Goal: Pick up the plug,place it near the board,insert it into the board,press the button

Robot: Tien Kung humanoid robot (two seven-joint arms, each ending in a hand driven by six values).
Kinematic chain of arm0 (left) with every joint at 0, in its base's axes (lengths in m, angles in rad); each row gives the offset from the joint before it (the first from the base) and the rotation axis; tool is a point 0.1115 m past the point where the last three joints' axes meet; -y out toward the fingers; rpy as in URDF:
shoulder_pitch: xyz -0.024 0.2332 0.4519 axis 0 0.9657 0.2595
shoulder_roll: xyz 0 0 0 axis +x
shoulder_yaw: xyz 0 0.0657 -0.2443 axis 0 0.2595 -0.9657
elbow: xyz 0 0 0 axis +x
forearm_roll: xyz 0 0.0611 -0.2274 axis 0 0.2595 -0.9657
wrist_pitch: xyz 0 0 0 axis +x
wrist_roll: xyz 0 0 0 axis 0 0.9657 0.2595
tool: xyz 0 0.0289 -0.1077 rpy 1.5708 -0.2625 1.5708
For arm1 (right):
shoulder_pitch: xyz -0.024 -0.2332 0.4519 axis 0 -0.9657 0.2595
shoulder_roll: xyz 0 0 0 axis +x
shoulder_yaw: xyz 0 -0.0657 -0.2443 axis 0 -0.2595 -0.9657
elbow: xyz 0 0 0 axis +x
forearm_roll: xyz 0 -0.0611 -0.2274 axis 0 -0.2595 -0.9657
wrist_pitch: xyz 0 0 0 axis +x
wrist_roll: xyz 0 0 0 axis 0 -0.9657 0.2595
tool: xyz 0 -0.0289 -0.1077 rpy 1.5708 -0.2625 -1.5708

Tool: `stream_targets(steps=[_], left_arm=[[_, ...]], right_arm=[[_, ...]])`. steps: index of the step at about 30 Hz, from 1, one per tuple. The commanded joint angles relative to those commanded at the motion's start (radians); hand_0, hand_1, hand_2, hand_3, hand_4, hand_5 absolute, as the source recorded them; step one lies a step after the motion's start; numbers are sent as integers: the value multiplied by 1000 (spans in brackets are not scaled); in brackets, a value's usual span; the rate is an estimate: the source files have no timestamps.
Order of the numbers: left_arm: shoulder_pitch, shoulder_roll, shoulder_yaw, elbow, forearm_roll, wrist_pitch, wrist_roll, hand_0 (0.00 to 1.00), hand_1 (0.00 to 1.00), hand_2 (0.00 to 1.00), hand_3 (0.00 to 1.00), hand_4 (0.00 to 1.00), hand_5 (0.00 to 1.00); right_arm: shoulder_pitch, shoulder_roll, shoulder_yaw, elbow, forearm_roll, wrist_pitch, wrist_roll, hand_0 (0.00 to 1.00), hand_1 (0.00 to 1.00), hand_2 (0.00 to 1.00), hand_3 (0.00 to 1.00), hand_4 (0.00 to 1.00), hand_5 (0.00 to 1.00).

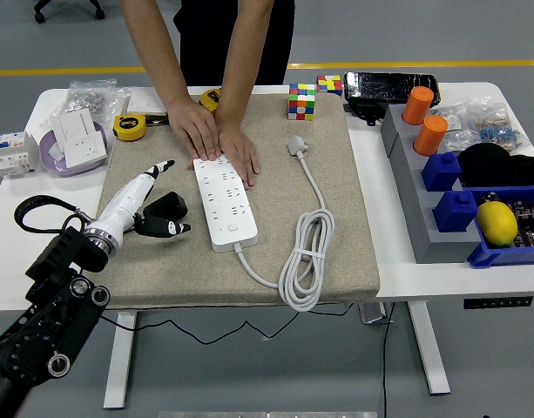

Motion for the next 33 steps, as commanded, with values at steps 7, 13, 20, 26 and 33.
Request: stream_targets(steps=[7,13,20,26,33], left_arm=[[-26,-20,1,92,11,44,-17,995,942,840,837,998,2],[-40,-31,-8,134,12,67,-30,950,867,693,684,945,2],[-56,-40,-13,171,5,102,-53,915,824,557,507,877,2],[-62,-43,-15,188,11,105,-56,872,780,492,469,739,30],[-63,-42,-13,192,29,110,-52,822,726,457,417,564,40]], right_arm=[[1,0,-1,0,1,0,0,842,752,740,774,998,875],[1,-1,-2,0,-1,1,0,842,752,740,774,998,876],[3,-1,-4,0,-2,1,-1,843,752,740,774,998,875],[3,-2,-6,0,-2,2,0,843,752,740,773,998,875],[2,-3,-6,0,-4,2,-1,843,752,740,774,998,875]])
